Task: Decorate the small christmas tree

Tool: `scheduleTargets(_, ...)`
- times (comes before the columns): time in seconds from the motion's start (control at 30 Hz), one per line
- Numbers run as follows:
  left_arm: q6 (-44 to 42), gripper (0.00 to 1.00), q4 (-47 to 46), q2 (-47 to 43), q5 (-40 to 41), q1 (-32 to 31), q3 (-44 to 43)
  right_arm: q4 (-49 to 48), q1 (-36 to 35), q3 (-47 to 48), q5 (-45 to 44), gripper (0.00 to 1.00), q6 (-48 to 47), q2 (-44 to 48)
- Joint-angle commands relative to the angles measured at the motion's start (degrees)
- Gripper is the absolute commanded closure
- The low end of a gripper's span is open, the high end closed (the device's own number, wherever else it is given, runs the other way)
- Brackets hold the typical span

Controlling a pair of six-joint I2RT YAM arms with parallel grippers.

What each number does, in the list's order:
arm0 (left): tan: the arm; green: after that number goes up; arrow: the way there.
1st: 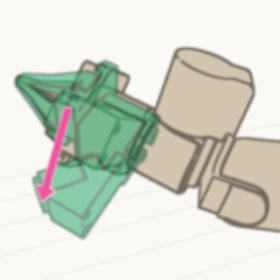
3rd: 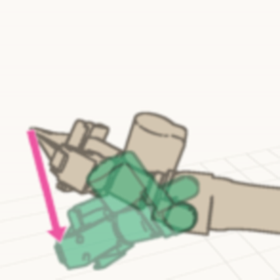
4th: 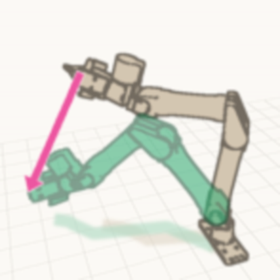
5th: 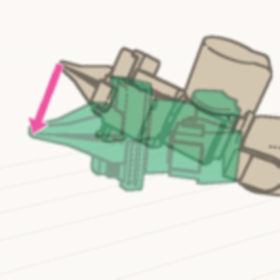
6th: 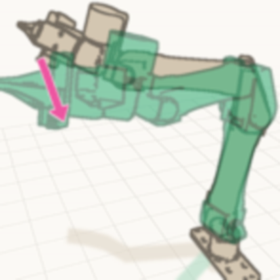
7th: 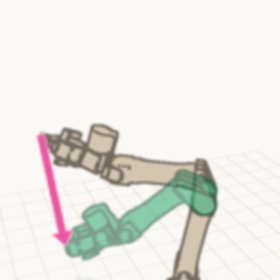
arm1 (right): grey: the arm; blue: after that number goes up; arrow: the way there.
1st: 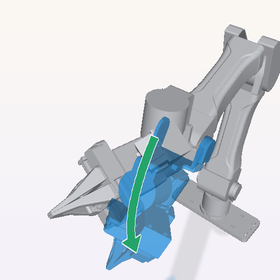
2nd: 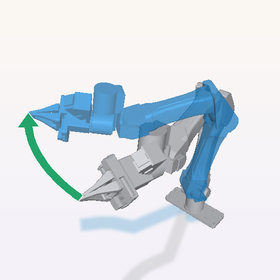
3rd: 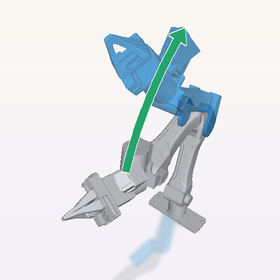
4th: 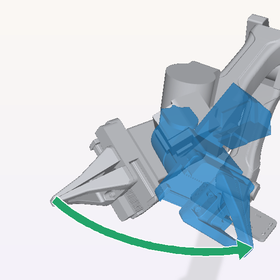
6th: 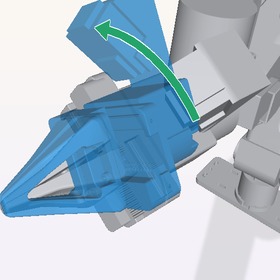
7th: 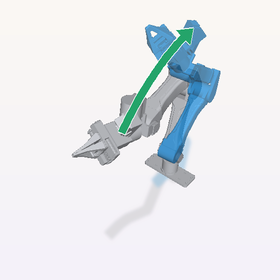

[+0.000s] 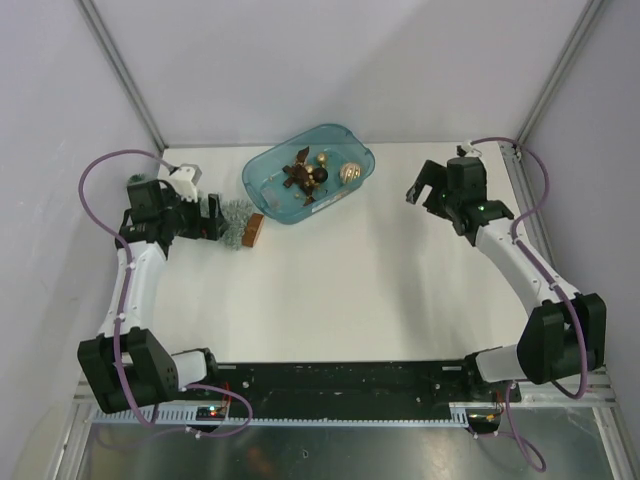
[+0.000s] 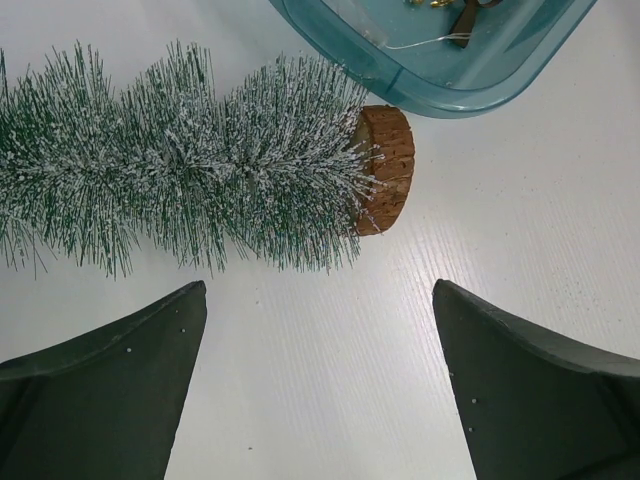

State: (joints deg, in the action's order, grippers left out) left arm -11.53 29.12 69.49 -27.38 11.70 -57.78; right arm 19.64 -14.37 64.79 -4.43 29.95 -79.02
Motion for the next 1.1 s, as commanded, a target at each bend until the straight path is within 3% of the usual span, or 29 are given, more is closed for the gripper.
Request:
scheduleTargets(0.0,2.33,0.0,-1.08,0.72,-0.68,1.09,-2.66,0.64,-4.68,2.09,1.84,0.01,-2.43,-0.36)
scheduleTargets(0.33,4.82,0.01,-1.38,5.11,-4.75,1.87,-3.05,-2.34,-15.26,2.16,-7.45,0.01,-5.7,-3.63)
scheduleTargets(0.6,10.02,0.0,-3.05,13.17,-5.32,2.61,-7.36,-9.67,-18.34,2.69,-9.58,0.01,-2.28,-10.63)
scheduleTargets(0.83,11.03,0.01,-3.37,14.46,-8.61,2.87,-9.05,-19.27,-18.76,4.02,-9.07,0.01,3.48,-18.29)
scheduleTargets(0.97,11.97,0.0,-3.78,14.36,-11.05,2.74,-10.11,-23.1,-19.4,7.92,-8.21,0.01,5.7,-23.57)
scheduleTargets(1.07,13.23,0.0,-3.93,15.78,-8.54,2.71,-11.93,-23.21,-20.5,12.39,-8.96,0.01,6.68,-27.91)
